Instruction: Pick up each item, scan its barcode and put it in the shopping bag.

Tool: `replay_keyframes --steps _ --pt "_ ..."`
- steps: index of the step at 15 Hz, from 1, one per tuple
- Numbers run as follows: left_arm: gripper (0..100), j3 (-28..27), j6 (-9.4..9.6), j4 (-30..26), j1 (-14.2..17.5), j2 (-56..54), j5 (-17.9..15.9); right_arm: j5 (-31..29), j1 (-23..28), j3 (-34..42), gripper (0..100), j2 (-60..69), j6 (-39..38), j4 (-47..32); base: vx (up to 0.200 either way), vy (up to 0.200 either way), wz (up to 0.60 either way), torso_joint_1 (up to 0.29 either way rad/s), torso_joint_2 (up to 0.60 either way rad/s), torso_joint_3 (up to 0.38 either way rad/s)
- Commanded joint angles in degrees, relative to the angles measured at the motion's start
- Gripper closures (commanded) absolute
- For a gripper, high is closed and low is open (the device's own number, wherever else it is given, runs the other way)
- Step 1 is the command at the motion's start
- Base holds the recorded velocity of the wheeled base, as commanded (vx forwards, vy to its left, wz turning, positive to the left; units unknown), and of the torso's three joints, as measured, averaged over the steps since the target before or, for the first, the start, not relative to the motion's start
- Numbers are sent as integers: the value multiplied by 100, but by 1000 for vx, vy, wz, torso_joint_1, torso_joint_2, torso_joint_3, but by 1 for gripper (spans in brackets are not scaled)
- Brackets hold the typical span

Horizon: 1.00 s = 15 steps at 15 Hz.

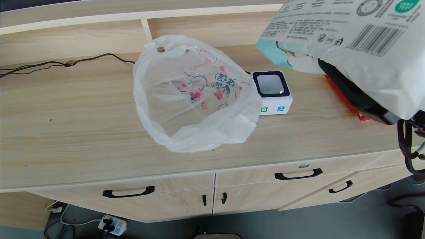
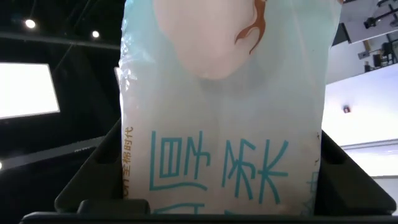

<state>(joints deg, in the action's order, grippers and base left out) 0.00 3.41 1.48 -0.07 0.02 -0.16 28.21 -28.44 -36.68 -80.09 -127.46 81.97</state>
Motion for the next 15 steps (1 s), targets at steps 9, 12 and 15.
replay_keyframes --steps 9,12,15 --pt "0 0 19 -7 -1 -2 -2 -44 251 416 100 -296 -507 803 0 0 0 0 0 0" --pt "0 0 19 -16 -1 -2 -2 -131 199 434 100 -226 -507 803 0 0 0 0 0 0" --pt "0 0 19 -16 -1 -2 -2 -1423 -302 662 100 -33 -455 803 0 0 0 0 0 0"
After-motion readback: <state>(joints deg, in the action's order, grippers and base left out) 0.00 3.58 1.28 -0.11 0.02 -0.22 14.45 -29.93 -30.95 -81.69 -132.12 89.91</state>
